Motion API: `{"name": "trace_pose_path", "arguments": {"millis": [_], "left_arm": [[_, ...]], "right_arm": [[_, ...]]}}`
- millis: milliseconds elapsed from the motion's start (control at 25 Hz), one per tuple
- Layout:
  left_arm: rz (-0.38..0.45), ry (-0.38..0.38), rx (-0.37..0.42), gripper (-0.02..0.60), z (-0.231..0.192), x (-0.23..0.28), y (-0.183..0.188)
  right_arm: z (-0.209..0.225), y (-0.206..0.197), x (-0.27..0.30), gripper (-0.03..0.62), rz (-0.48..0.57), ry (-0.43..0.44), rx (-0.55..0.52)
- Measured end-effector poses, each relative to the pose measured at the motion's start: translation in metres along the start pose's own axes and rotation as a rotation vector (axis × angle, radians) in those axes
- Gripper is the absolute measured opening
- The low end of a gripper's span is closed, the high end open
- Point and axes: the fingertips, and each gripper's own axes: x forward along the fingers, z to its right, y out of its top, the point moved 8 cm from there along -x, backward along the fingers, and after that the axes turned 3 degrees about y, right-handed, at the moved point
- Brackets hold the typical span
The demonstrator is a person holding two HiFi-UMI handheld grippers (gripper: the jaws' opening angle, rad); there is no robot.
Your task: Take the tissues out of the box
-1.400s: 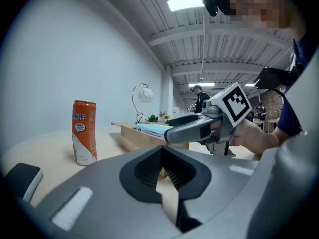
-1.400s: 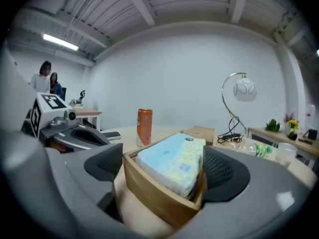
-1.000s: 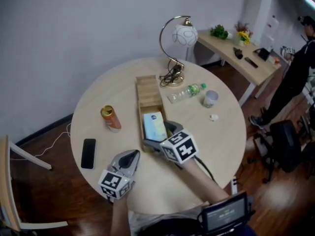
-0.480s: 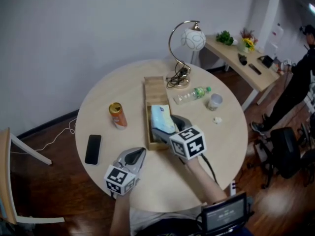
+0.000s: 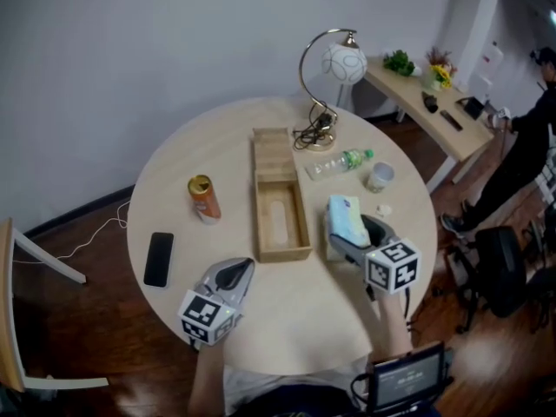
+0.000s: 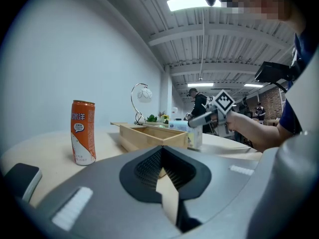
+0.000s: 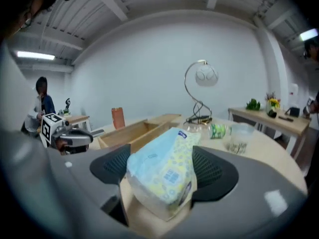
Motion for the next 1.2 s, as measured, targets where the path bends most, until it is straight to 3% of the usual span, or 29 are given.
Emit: {"name": "trace_pose_path", "arguments": {"millis": [240,480,600,760,1200], "left_arm": [[-0.001,0.010,-0.017,0.003,-0.002,0.001,0.000],[0.003,0.006,-0.011,0.003,-0.001,-0.003,0.001],[0.005,0.008,-0.010,0.003,-0.004,-0.002,0.001],[0.005,0.009,-0.014,0.003,-0.004,0.000,-0.001],[0.000,0.006,-0.015,0.003,-0.006,-0.001,-0.002]], "right_arm": [[-0.001,-0.032,0.003,0.416,0.168,-0.015,0.034],[-0.019,-0.052,0.001,0.488,0.094,-0.117,0.015],[-0.013,-0.058,0.005,0.460,0.102,-0.102,0.078],[-0.014,-0.058,0.005,0.408,0.110,-0.092,0.070],[-0.015,-0.057,0.006,0.407,0.102,-0.093,0.074]]}}
